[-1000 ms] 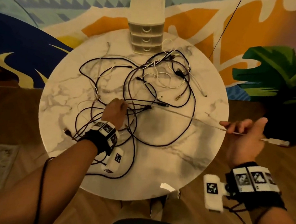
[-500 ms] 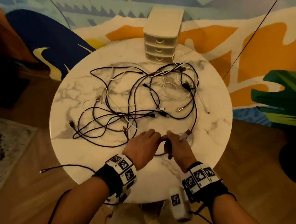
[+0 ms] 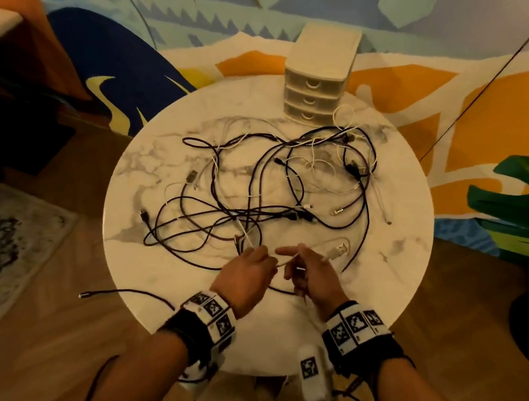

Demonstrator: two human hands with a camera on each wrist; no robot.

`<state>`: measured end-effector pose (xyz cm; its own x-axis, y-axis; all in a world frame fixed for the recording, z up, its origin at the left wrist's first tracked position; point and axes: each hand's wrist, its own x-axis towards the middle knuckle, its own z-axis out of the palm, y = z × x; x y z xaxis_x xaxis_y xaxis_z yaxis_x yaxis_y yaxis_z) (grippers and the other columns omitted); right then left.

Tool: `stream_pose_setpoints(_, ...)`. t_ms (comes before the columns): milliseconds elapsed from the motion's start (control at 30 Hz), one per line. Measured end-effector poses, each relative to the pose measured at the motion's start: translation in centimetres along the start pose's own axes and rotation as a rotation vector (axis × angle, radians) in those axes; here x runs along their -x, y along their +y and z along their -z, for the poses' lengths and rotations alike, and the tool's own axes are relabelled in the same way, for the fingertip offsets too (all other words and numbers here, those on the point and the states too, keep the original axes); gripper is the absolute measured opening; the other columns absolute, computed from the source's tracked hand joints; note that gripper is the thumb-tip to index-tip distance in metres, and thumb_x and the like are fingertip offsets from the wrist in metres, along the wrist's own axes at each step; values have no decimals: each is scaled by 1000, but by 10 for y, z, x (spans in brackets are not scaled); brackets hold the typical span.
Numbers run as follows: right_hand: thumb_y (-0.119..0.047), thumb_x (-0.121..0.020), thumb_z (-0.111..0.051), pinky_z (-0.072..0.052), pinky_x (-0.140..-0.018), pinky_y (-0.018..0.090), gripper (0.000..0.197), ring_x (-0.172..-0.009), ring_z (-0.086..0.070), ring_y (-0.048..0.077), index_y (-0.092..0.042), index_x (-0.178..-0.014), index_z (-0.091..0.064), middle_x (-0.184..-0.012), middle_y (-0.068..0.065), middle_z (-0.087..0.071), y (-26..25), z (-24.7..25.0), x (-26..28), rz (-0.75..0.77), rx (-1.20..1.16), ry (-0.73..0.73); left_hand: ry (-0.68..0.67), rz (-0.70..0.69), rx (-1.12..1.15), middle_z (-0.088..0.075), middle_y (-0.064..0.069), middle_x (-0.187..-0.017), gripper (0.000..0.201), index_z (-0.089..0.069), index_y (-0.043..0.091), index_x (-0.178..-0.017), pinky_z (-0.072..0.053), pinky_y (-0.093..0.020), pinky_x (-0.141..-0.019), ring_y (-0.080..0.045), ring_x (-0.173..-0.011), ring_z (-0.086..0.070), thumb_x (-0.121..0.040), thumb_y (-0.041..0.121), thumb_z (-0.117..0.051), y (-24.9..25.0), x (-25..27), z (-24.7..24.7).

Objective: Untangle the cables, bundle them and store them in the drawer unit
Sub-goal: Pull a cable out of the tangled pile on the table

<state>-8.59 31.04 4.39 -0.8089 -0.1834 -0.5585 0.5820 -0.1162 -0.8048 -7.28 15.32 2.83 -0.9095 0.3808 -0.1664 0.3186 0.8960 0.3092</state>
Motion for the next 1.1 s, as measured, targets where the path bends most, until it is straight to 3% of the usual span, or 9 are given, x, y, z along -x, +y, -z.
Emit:
stream_pose_setpoints(133,-28,-101,-30,-17,-41,20,46,-39,-29,6,-5,-84,-66,-62,7,-56,-5,4,-6,35,-122,126,2,216,142,-21,-5,-152,60,-21,25,-147,-38,-38,-105,-24,-133,-32,-93,31,-46,-30,14,-15)
stream_pose_setpoints(300,-27,-100,-31,-17,-41,20,45,-40,-32,8,-5,-82,-65,-62,8,-64,-20,15,-6,86,-130,200,-306,344,-113,11,-2,-158,71,3,32,-149,-14,-45,-116,-28,-145,3,-94,41,-40,-91,15,-32)
stream_pose_setpoints(467,-28,-100,-31,-22,-38,17,46,-39,-36,8,-7,-73,-61,-52,5,-60,-48,28,0,235,-268,402,-350,308,-113,-6,-4,-158,66,-11,32,-149,-29,-46,-111,-29,-144,-11,-92,33,-44,-126,-15,-10)
stream_pose_setpoints(633,-29,-100,-32,-24,-39,19,48,-41,-35,11,-7,-65,-57,-46,3,-49,-36,14,6,191,-168,406,76,110,116,-47,-7,-138,54,-38,20,-140,-41,-37,-97,-28,-120,-48,-89,30,-52,-62,-18,17)
stream_pose_setpoints(733,-29,-101,-32,-23,-44,23,50,-40,-34,12,-6,-63,-57,-45,4,-48,-30,1,7,163,-99,313,-134,59,165,-48,-2,-134,52,-30,28,-141,-48,-38,-89,-24,-112,-53,-93,38,-47,-23,-30,11)
stream_pose_setpoints(833,-28,-101,-32,-24,-46,24,50,-38,-35,11,-6,-63,-55,-42,2,-47,-41,4,10,191,-140,324,-175,304,267,-56,-7,-124,33,-47,21,-126,-45,-34,-87,-26,-108,-55,-95,31,-43,-49,-45,6)
stream_pose_setpoints(933,-33,-101,-29,-24,-43,22,49,-38,-36,10,-7,-73,-59,-46,2,-52,-52,27,10,242,-274,356,1,511,288,-54,-10,-132,35,-50,15,-129,-41,-33,-94,-28,-117,-51,-98,28,-38,-89,-55,28)
stream_pose_setpoints(1033,-44,-100,-26,-20,-40,20,52,-41,-33,10,-9,-99,-64,-61,7,-59,-47,34,6,213,-283,257,150,414,146,-59,-8,-120,30,-55,17,-117,-45,-37,-84,-28,-108,-55,-99,30,-35,-83,-53,51)
stream_pose_setpoints(1100,-49,-98,-27,-16,-43,23,54,-44,-33,10,-10,-108,-63,-68,9,-61,-35,23,1,120,-200,171,6,265,-64,-60,-9,-115,28,-54,16,-115,-45,-38,-80,-30,-105,-55,-99,28,-33,-63,-42,44)
